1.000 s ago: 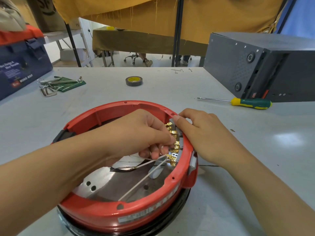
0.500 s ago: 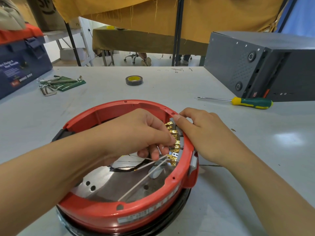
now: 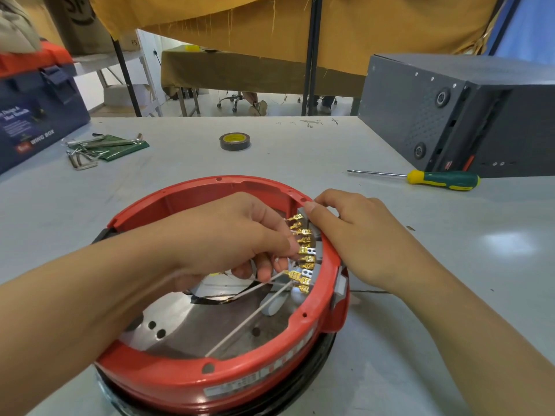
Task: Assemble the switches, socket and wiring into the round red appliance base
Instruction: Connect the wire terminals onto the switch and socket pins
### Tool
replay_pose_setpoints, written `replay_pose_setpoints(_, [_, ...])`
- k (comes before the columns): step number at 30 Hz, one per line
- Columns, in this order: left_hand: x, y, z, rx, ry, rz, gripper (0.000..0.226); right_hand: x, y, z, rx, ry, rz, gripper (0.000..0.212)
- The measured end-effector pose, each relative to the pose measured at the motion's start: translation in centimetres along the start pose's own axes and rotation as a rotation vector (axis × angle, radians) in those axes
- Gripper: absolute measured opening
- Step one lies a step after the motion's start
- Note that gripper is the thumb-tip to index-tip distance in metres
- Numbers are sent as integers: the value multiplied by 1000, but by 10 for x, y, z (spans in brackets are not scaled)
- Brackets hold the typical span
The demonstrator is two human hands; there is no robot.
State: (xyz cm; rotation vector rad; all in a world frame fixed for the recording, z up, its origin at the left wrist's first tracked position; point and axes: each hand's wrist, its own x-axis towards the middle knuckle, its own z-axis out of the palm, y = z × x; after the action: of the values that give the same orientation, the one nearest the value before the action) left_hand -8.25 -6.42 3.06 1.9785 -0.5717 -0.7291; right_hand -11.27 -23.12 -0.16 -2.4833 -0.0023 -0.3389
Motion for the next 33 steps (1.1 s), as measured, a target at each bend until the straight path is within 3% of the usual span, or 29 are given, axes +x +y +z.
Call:
replay_pose_setpoints(11, [-2,-1,-5,17,-90,7,32,0,-1,0,13,-5,9,36])
replay_pose_setpoints(17, [-3,-1,-7,43,-190,22,14,0,0,-1,10,-11,11,36])
replay_pose_setpoints(27, [-2,-4,-7,37,-177,11,6,0,-1,-1,8,-18,21,35])
replay_pose_setpoints(33, [-2,-3,-7,35,-188,12,15,0,-1,-1,-2,-19,20,35])
